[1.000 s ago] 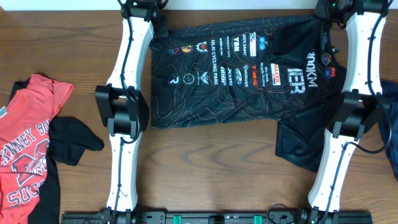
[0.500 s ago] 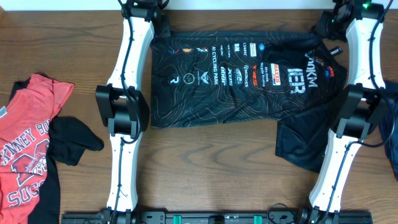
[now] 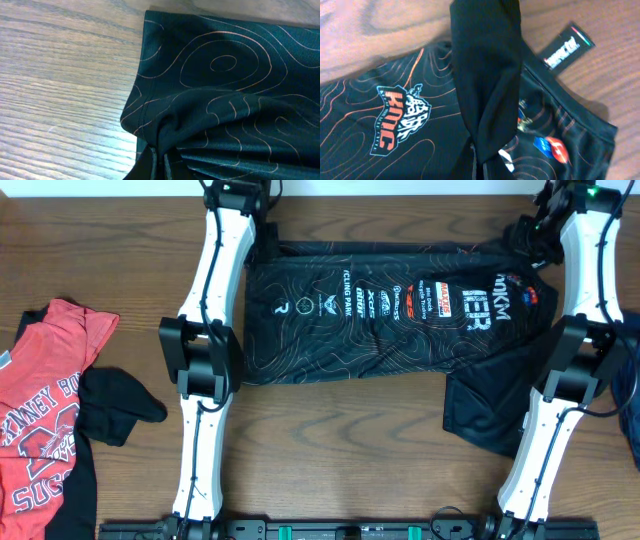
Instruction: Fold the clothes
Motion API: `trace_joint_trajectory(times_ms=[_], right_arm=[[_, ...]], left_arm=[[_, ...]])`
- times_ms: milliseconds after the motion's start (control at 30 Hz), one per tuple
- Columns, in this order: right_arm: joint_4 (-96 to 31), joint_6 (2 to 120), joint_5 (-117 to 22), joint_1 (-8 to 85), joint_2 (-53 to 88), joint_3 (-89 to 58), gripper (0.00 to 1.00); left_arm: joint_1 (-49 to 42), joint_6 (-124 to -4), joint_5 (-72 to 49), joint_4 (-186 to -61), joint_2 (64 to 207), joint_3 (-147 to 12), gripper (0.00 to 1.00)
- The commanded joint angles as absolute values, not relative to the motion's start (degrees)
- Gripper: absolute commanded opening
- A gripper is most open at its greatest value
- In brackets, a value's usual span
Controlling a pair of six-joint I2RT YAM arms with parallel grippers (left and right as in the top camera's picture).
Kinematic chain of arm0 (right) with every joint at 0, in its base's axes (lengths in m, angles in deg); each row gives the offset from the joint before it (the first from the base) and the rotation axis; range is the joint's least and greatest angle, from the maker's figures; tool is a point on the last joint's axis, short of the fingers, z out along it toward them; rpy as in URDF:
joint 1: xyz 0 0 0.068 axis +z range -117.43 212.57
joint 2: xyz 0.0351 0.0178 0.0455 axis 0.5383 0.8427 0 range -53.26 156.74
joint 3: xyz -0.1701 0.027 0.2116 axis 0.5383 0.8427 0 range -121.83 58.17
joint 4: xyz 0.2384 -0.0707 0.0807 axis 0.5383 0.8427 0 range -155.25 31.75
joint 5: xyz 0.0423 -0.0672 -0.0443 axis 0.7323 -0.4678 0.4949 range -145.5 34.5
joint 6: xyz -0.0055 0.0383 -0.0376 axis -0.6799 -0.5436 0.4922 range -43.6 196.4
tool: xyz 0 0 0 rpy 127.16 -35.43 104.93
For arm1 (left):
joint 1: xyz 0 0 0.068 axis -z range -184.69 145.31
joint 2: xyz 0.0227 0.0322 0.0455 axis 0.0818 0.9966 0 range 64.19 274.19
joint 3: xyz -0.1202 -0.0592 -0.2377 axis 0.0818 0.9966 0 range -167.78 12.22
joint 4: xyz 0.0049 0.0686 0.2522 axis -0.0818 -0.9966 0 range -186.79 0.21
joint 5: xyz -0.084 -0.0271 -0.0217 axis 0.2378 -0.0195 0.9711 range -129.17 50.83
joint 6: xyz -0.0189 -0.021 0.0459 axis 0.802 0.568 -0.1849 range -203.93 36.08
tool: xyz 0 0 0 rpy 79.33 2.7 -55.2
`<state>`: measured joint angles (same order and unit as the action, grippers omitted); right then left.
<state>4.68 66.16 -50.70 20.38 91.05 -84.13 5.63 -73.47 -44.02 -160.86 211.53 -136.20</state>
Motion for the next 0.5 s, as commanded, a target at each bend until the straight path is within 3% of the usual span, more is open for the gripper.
trace_joint_trajectory(times_ms=[0, 233, 300, 333, 367, 400, 433, 467], right_arm=[[5.5, 66.7, -53.8, 18.4, 91.2, -84.2, 0.01], [7.1, 66.6, -53.8, 17.5, 91.2, -84.2, 0.01], [7.5, 67.1, -53.8, 17.4, 91.2, -84.2, 0.1], [7.7, 67.7, -53.8, 17.4, 91.2, -84.2, 0.12], [7.9, 68.2, -53.7, 17.4, 91.2, -84.2, 0.19], [8.1, 68.5, -53.8, 17.4, 91.2, -84.2, 0.41], [8.4, 68.8, -53.7, 17.4, 91.2, -84.2, 0.84], [8.8, 68.8, -53.7, 17.4, 91.2, -84.2, 0.88]], left_arm=[[5.5, -73.6, -44.3, -161.6, 211.9, -136.0, 0.07], [5.5, -73.6, -42.7, -163.0, 212.0, -136.0, 0.07], [5.5, -73.7, -42.8, -163.3, 212.0, -136.0, 0.22], [5.5, -73.7, -42.8, -163.3, 212.0, -136.0, 0.22], [5.5, -73.8, -42.8, -163.4, 212.0, -136.0, 0.22], [5.5, -73.8, -42.8, -163.4, 212.0, -136.0, 0.34], [5.5, -73.8, -42.7, -163.4, 212.0, -136.0, 0.6], [5.5, -73.8, -42.7, -163.4, 212.0, -136.0, 0.62]])
